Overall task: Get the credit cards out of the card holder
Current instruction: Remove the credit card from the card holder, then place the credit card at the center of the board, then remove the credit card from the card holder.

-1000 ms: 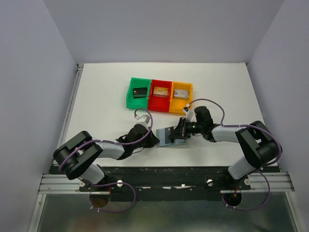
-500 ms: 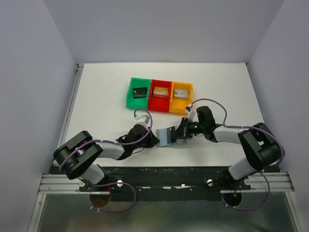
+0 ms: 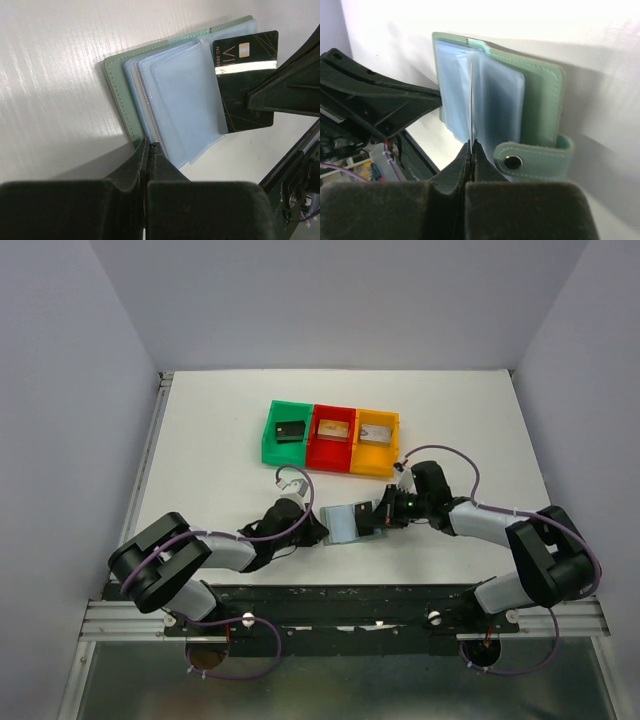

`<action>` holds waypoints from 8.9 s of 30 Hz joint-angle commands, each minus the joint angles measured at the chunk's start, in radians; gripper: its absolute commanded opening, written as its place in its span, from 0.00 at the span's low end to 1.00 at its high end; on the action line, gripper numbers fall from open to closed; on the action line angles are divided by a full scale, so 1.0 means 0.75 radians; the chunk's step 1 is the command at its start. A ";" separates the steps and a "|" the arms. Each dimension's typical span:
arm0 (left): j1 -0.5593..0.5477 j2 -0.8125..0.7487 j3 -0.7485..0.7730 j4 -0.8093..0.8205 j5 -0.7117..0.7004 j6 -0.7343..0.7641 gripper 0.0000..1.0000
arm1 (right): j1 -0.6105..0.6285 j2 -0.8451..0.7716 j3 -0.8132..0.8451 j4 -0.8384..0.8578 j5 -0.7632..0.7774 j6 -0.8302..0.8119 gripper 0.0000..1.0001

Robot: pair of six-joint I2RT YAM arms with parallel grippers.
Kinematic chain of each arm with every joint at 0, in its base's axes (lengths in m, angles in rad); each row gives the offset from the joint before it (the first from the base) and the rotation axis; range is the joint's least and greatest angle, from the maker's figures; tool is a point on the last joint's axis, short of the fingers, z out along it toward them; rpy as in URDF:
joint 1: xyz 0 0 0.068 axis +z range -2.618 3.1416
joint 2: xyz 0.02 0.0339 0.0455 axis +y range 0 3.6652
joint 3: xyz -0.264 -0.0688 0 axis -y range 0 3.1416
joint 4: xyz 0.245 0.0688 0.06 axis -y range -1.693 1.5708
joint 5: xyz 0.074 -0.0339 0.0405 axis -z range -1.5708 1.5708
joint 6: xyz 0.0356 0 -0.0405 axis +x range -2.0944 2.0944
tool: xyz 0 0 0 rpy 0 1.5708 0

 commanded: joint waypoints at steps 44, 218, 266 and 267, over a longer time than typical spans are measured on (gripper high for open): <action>0.263 -1.046 0.309 -0.625 1.155 0.560 0.80 | 0.438 -0.321 0.771 -1.326 -0.415 -0.903 0.00; 0.510 -0.795 0.404 -1.043 -0.466 0.215 0.99 | 0.399 -0.558 0.307 -0.795 0.691 -0.423 0.56; 0.443 -0.945 -0.073 -0.703 0.369 -0.021 0.89 | 0.391 0.260 0.712 -0.971 1.197 -0.294 0.25; 0.443 -0.947 -0.071 -0.711 0.369 -0.013 0.89 | 0.391 0.256 0.708 -0.971 1.199 -0.294 0.20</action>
